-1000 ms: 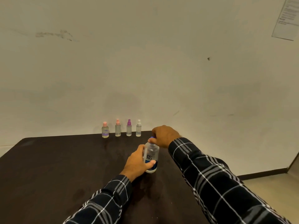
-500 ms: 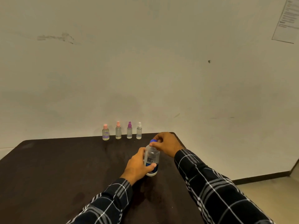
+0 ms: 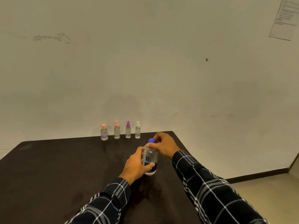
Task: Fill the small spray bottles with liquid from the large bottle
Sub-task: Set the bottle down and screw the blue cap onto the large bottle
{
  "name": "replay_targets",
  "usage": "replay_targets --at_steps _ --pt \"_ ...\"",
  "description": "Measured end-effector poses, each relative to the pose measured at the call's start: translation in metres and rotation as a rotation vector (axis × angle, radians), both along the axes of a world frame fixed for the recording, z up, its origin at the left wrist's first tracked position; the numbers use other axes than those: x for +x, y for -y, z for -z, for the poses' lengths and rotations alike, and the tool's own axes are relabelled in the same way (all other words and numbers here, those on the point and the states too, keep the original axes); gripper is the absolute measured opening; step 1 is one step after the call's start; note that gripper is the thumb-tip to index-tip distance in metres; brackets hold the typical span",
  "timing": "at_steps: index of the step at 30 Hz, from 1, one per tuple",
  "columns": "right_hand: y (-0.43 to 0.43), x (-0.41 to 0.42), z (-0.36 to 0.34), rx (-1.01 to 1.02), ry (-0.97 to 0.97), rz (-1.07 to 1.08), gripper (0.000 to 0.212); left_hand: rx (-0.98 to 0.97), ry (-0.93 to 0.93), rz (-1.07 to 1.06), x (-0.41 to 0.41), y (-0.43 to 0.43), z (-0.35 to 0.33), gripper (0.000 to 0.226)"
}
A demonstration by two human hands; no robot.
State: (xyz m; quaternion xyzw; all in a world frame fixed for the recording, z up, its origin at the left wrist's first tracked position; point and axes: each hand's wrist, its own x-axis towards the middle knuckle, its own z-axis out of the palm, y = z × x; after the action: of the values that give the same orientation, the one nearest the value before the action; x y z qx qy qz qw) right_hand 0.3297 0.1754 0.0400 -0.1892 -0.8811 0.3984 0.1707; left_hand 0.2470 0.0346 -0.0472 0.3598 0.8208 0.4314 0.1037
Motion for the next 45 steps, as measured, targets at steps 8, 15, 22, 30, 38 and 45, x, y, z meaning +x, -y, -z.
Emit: replay_targets --at_steps 8,15,22,30,38,45 --pt "0.007 -0.004 0.006 0.028 0.012 0.101 0.036 -0.006 0.007 -0.004 0.002 0.0 -0.002 0.063" --pt "-0.001 0.004 0.009 -0.022 0.092 0.024 0.064 -0.009 -0.015 -0.006 0.003 0.001 -0.002 0.063" --pt "-0.009 0.007 -0.002 -0.002 -0.071 -0.229 0.029 0.004 0.019 0.002 0.002 0.001 -0.002 0.061" --pt "-0.015 -0.003 0.001 -0.031 -0.076 -0.115 0.021 0.005 0.004 -0.007 0.003 0.0 -0.001 0.062" --pt "0.002 -0.007 0.013 -0.058 -0.206 0.075 0.033 0.008 -0.03 -0.017 0.004 0.0 -0.001 0.061" --pt "-0.009 0.005 -0.004 -0.108 -0.098 -0.048 0.038 0.013 0.016 0.006 0.004 0.002 -0.002 0.06"
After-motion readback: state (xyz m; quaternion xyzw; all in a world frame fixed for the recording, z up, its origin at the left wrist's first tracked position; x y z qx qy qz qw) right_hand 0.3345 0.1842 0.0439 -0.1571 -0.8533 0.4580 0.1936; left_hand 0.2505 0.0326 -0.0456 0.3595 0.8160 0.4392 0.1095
